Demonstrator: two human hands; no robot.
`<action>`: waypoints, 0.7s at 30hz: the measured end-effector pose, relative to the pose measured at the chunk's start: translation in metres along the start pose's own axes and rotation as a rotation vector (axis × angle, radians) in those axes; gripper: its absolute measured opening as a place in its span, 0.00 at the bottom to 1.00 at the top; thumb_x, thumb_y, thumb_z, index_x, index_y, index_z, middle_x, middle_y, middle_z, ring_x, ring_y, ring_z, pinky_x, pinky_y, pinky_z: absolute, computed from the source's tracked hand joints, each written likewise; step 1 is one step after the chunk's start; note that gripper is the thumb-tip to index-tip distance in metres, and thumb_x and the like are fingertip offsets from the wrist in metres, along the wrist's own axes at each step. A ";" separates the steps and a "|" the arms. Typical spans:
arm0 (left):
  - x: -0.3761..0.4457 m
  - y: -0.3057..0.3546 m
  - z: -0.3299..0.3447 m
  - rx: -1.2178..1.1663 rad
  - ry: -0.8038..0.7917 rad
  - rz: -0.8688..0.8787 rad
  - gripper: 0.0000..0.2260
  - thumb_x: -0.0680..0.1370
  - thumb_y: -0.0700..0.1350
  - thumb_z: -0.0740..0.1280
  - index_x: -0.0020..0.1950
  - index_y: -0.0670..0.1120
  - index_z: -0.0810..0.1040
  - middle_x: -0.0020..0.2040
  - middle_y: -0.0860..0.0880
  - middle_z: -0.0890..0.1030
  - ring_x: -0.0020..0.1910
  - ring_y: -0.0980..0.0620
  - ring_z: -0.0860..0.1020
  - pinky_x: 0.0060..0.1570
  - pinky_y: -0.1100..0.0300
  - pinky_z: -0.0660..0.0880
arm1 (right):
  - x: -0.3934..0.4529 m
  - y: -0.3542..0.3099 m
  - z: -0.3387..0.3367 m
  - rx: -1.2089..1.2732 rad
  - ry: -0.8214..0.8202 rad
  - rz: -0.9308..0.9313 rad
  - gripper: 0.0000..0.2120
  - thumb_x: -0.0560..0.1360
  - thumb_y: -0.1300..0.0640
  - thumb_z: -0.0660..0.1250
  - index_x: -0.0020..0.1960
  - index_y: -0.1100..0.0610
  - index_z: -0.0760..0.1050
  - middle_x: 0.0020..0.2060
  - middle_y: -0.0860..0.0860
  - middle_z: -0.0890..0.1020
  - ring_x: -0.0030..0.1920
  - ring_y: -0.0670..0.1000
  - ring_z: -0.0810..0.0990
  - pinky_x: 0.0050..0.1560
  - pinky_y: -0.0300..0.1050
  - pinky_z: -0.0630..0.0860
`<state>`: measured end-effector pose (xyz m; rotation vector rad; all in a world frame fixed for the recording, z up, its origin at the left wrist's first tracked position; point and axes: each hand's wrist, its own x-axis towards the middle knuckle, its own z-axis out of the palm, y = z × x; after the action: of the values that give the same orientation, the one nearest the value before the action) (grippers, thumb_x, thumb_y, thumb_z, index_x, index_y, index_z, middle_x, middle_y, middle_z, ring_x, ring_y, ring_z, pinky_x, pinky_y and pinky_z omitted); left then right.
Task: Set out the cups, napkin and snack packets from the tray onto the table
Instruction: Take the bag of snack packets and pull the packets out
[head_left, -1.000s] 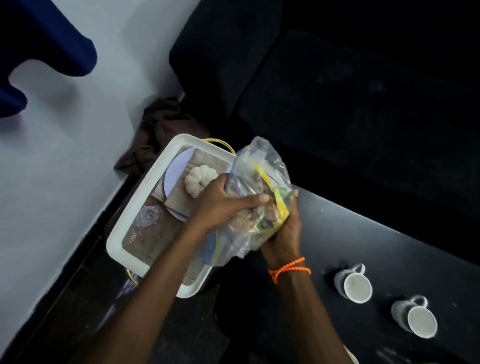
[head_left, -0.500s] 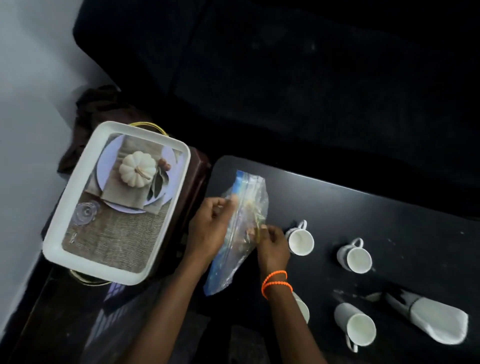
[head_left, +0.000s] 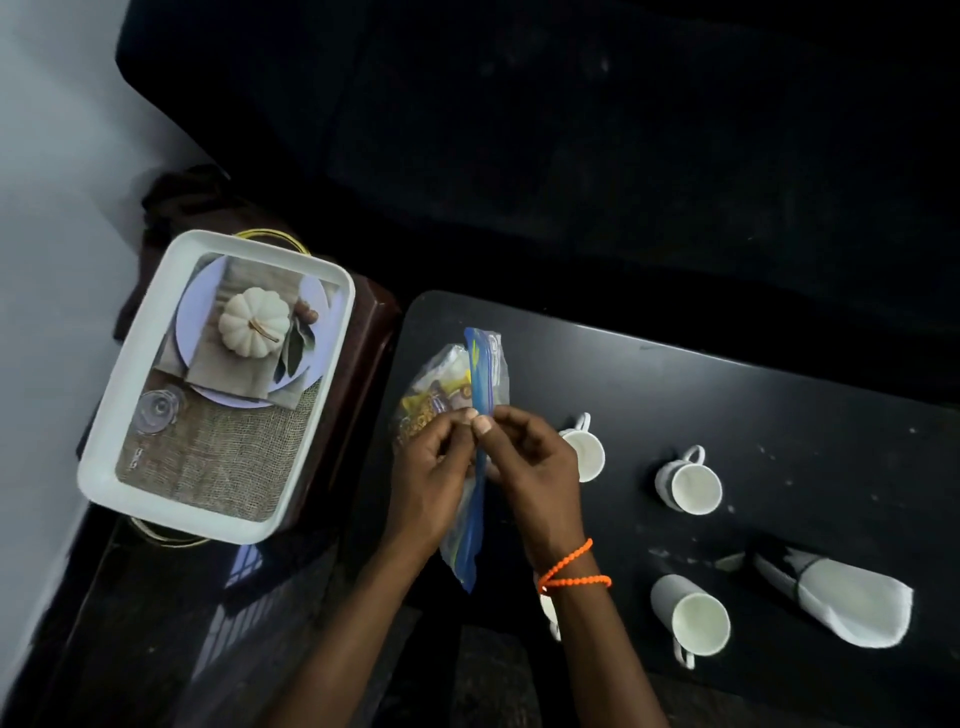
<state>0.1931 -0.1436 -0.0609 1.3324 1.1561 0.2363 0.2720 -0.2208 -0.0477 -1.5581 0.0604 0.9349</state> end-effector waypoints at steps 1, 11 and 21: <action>-0.002 0.002 0.002 0.029 0.006 0.047 0.08 0.83 0.50 0.67 0.53 0.60 0.85 0.51 0.58 0.88 0.53 0.59 0.86 0.56 0.62 0.81 | 0.001 -0.001 -0.002 0.001 -0.002 0.005 0.09 0.76 0.56 0.75 0.54 0.56 0.84 0.48 0.54 0.89 0.51 0.54 0.88 0.55 0.54 0.84; 0.001 -0.004 -0.005 0.098 0.279 0.046 0.08 0.83 0.46 0.67 0.46 0.48 0.82 0.37 0.49 0.84 0.34 0.57 0.79 0.39 0.57 0.75 | 0.015 0.002 -0.022 -0.147 0.123 0.010 0.09 0.81 0.57 0.66 0.48 0.59 0.83 0.44 0.57 0.87 0.48 0.60 0.85 0.55 0.62 0.82; -0.009 0.017 -0.018 0.243 0.436 0.342 0.09 0.86 0.52 0.64 0.48 0.50 0.75 0.37 0.54 0.78 0.36 0.54 0.76 0.37 0.60 0.73 | -0.030 -0.050 -0.008 -0.586 0.373 -0.790 0.08 0.72 0.67 0.66 0.48 0.58 0.81 0.47 0.51 0.80 0.50 0.46 0.78 0.54 0.33 0.73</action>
<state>0.1830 -0.1338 -0.0381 1.7502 1.3403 0.6788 0.2829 -0.2288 0.0097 -2.0363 -0.5741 0.0150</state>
